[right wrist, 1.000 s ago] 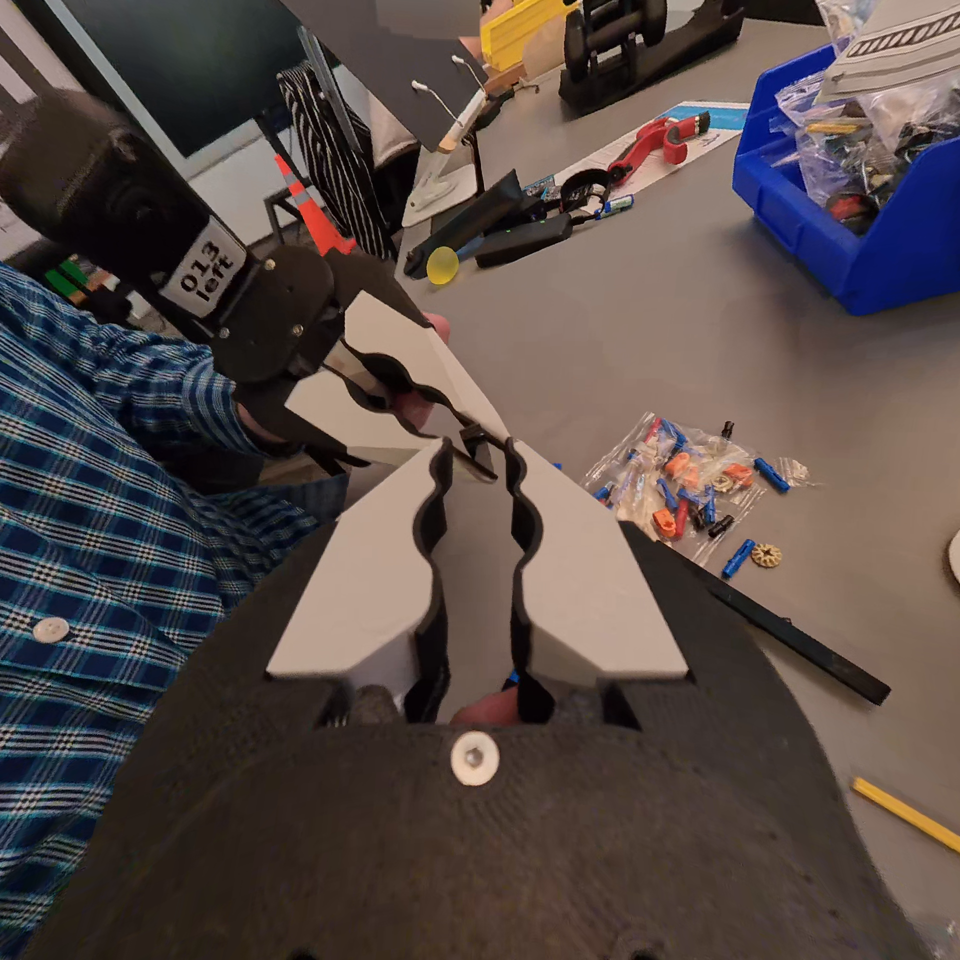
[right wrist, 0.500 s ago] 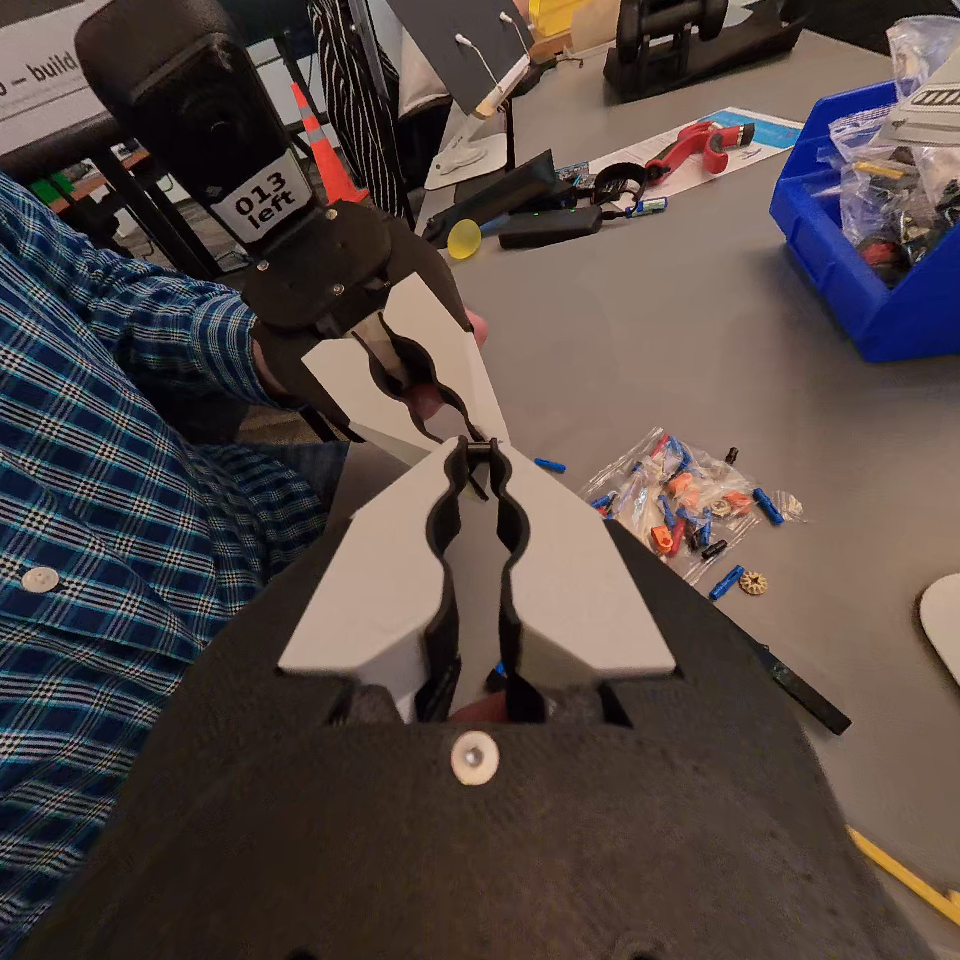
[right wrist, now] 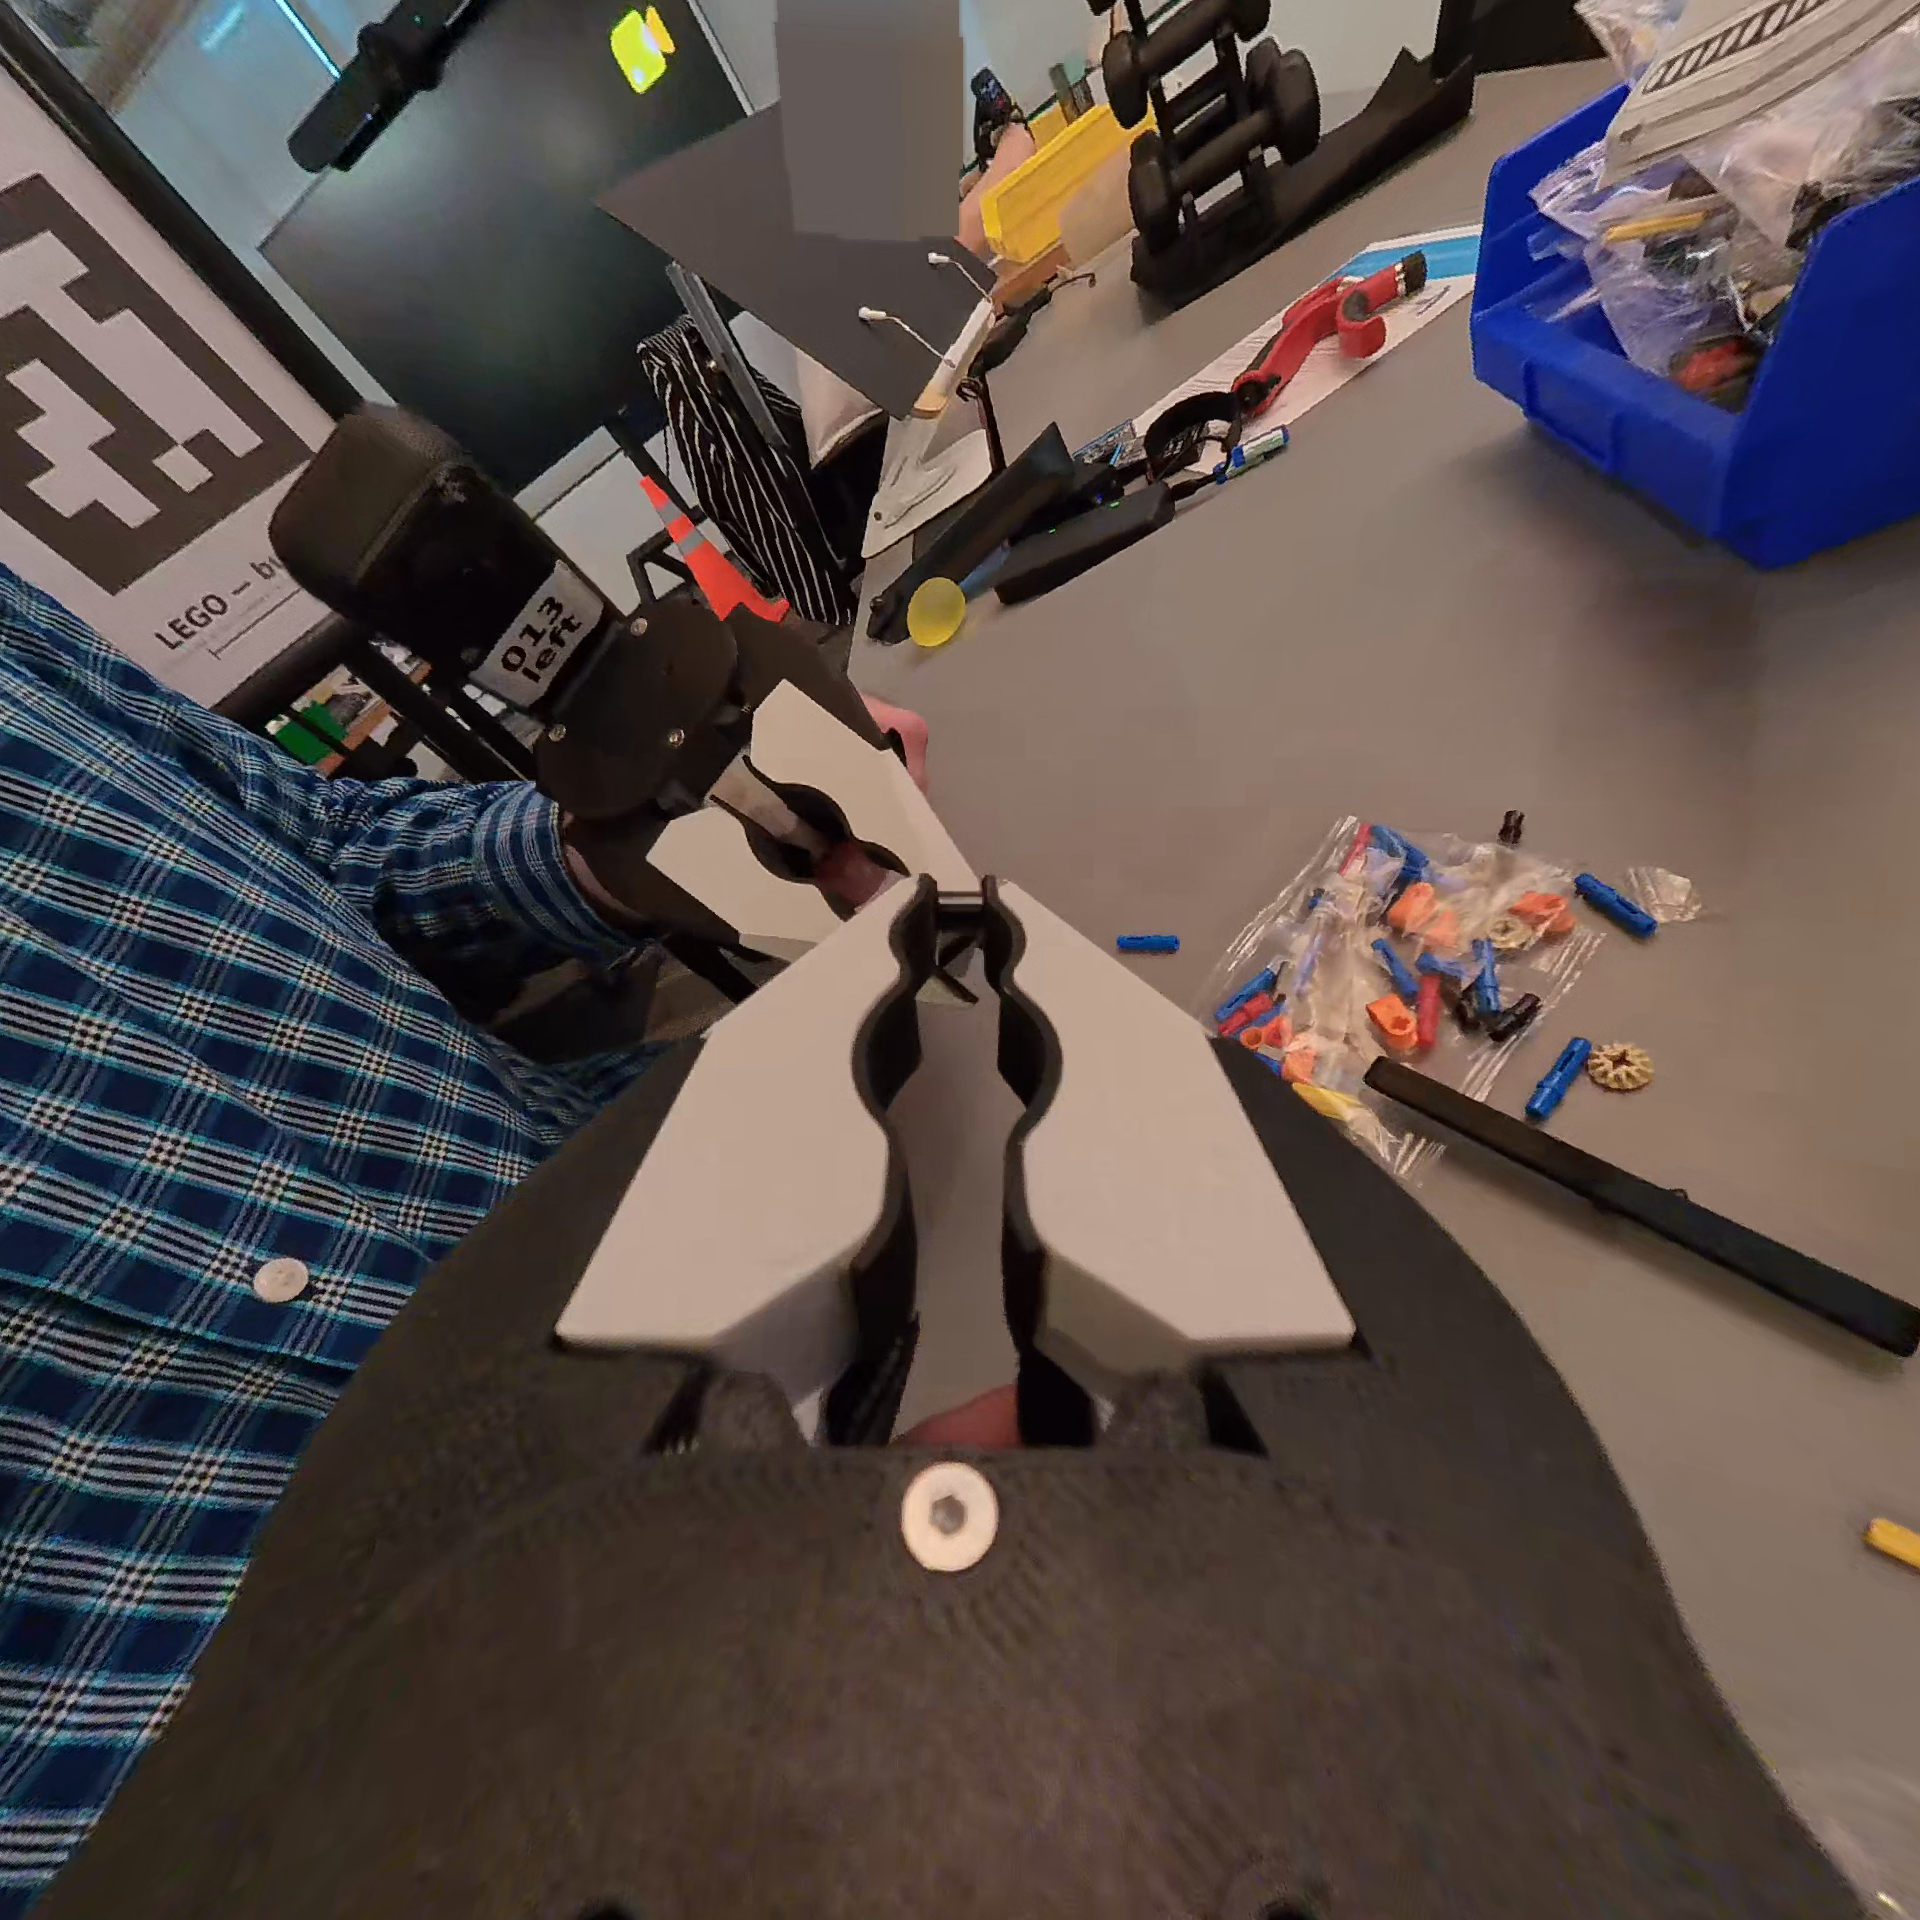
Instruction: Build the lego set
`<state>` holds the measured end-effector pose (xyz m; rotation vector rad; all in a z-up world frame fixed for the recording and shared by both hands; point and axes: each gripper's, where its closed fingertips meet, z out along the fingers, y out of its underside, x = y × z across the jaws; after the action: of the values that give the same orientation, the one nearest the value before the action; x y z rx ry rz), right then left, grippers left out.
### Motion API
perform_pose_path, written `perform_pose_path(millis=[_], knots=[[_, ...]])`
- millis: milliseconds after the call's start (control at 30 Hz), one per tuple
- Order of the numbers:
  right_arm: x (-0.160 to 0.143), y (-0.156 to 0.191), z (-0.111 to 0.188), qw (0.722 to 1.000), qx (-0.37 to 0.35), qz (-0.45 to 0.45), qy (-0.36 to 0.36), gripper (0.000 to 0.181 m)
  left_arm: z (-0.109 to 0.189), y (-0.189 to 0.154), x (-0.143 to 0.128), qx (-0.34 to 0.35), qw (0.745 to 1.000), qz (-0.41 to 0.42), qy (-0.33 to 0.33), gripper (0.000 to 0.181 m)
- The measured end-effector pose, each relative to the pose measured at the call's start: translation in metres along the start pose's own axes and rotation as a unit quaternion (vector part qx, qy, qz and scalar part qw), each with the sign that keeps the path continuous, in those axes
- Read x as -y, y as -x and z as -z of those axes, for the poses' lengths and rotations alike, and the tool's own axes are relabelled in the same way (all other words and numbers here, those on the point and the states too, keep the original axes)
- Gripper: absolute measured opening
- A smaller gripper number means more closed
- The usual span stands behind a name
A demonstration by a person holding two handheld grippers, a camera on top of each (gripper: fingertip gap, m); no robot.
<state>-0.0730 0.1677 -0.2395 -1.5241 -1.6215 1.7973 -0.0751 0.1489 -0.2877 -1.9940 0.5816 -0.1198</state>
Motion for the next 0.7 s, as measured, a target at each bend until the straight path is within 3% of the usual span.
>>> perform_pose_path(millis=[33, 133, 233, 567, 700], knots=[[0.0, 0.0, 0.0, 1.0, -0.002, 0.009, 0.003, 0.014, 0.001, -0.003, 0.0, -0.018, 1.0, 0.015, 0.0, 0.008], [-0.001, 0.008, 0.0, 0.998, 0.002, 0.064, 0.027, 0.018, 0.006, -0.016, 0.009, -0.088, 0.993, 0.072, -0.021, 0.008], [-0.001, 0.026, -0.003, 0.995, 0.045, 0.084, 0.039, 0.008, 0.012, -0.025, 0.021, -0.16, 0.976, 0.138, -0.058, 0.008], [0.009, 0.045, -0.006, 0.993, 0.107, 0.051, -0.008, 0.008, 0.023, -0.044, 0.035, -0.283, 0.926, 0.227, -0.103, 0.008], [0.01, 0.065, -0.003, 0.984, 0.163, 0.072, -0.013, 0.006, 0.037, -0.058, 0.046, -0.379, 0.873, 0.276, -0.137, 0.008]])
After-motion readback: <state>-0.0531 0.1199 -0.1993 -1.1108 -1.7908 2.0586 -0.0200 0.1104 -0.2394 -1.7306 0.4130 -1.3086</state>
